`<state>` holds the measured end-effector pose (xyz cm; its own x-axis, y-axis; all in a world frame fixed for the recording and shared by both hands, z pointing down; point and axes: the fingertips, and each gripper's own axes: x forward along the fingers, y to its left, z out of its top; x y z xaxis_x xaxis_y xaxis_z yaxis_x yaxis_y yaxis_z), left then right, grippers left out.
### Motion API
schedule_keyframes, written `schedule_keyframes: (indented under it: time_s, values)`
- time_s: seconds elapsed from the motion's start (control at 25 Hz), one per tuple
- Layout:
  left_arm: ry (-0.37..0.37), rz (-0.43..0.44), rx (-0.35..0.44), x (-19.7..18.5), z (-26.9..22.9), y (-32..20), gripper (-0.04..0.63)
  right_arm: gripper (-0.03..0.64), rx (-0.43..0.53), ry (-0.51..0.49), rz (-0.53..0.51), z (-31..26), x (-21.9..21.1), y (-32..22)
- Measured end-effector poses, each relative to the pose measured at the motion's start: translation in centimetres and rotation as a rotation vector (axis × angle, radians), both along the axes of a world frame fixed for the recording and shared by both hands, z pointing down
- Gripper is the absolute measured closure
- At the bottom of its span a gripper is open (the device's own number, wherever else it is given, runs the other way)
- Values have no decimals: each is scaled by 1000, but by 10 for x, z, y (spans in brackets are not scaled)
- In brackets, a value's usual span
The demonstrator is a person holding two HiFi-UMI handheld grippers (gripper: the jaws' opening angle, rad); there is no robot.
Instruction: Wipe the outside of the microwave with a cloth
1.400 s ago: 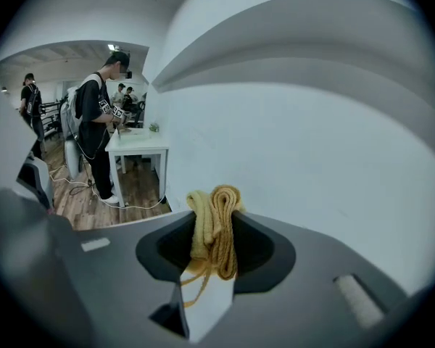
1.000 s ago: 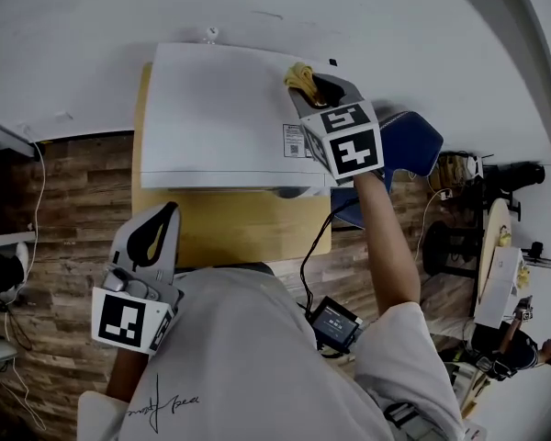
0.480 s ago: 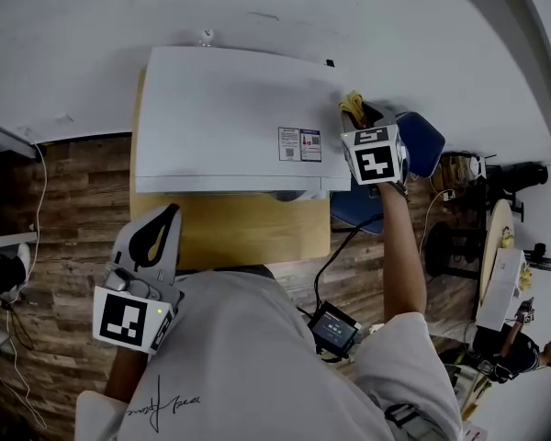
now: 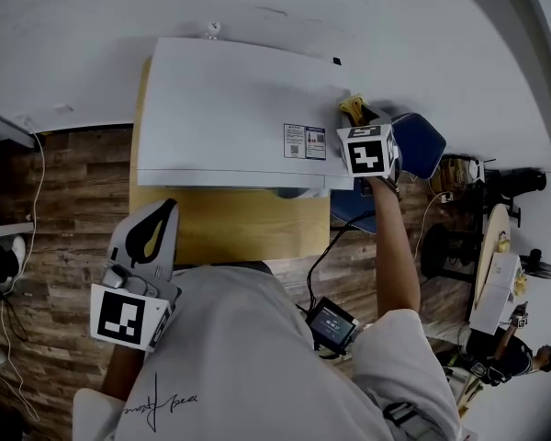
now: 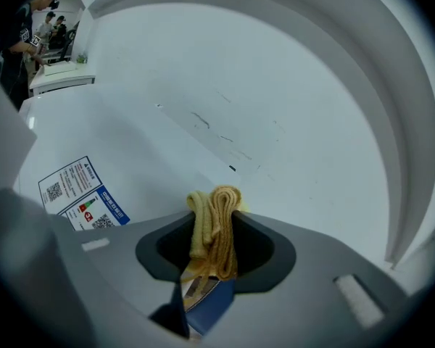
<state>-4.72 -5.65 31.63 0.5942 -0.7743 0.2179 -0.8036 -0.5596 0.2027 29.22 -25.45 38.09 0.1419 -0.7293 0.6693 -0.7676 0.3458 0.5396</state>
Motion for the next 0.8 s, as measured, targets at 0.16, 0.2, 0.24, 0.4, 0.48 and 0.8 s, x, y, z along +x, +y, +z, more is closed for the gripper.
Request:
schedule_keyframes:
  time_s: [0.16,0.2,0.24,0.4,0.48,0.8]
  values:
    - [3,-4,2,-5,2,2,601,477,8,-1,20,1,-9,1]
    - [-2,3,0,-6,3,4,601,477,6,-3,21,2,-13,3]
    - [-3,8,-4,-6,3,6,601,477,2,-3,20,3,-17,4]
    - [23,18,-6,-2,-2,5,601,477,12,27,9,0,-35,5]
    - [27,17,-6,-3,-1,5,601,477,14,25,-7,1,-49,3]
    - [49,-4,-5,-12,-1,5,601,477,3,16,-51,2,-88,1]
